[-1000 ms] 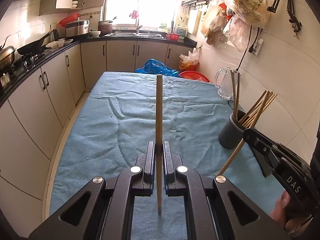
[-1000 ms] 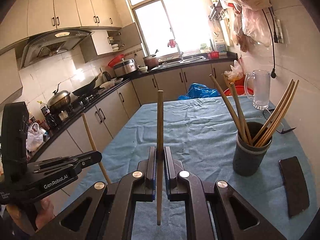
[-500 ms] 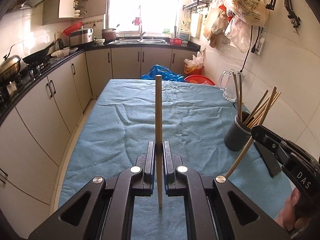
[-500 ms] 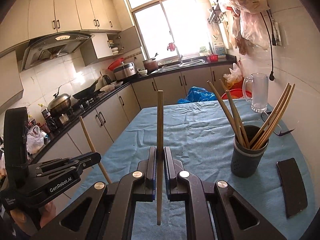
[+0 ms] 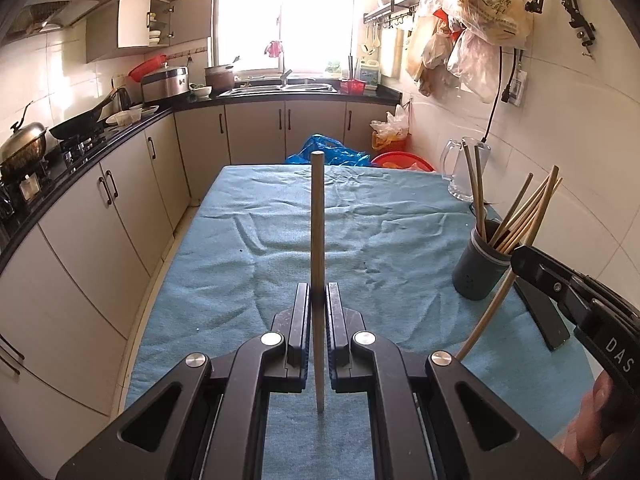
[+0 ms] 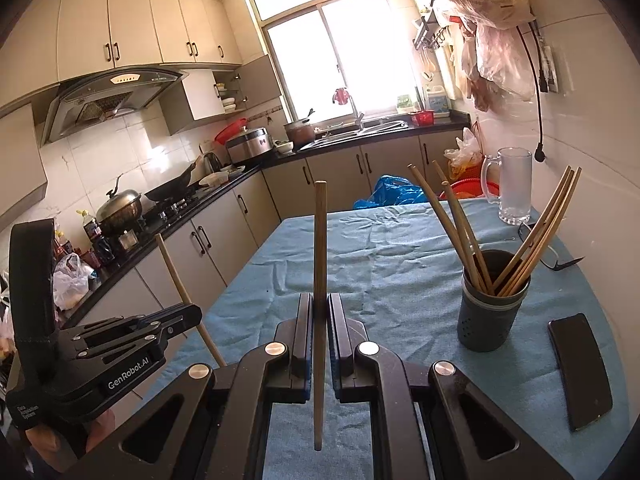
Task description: Organize utensils
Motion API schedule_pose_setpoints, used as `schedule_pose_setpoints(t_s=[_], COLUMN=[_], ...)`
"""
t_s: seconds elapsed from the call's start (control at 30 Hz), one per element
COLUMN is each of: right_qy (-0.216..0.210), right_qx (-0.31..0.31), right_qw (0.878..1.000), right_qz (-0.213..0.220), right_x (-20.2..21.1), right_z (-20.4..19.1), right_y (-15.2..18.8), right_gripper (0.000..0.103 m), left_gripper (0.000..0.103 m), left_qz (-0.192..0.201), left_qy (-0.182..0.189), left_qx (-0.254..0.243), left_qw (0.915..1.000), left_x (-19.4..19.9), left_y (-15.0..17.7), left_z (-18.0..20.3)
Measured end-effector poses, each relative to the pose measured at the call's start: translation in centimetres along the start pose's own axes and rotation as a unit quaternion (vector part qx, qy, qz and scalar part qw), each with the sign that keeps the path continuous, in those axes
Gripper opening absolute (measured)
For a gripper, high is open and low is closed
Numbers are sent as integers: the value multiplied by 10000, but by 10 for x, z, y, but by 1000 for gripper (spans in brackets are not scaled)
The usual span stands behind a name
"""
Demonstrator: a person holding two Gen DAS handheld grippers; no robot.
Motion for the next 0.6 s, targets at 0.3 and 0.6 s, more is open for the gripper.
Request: schedule_pose_setpoints(t_s=[0.3, 0.6], right_qy=[27, 97], right_qx=[-72, -178], right_qw=[9998, 9992], right_qz=[158, 354], right_x=[16, 35], right_z=[6, 17], right_y=[-10, -22], right_gripper=[8, 8], left_gripper=[7, 7], left_qz=[29, 57], left_qy=[32, 57], left_qx=[-48, -144], left_qw=[10000, 9999], left_x=[5, 10], left_y=[-2, -3], left_z=[5, 12])
Point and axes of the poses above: each gripper's, at about its wrist camera, not at the fingertips, and x roughly against the way its jaws point, z to its right, y to its underside, the point moved 6 cm from there along -x, roughly the way its jaws point, and after that the axes turned 12 degrees about z, right-handed, at the moved point
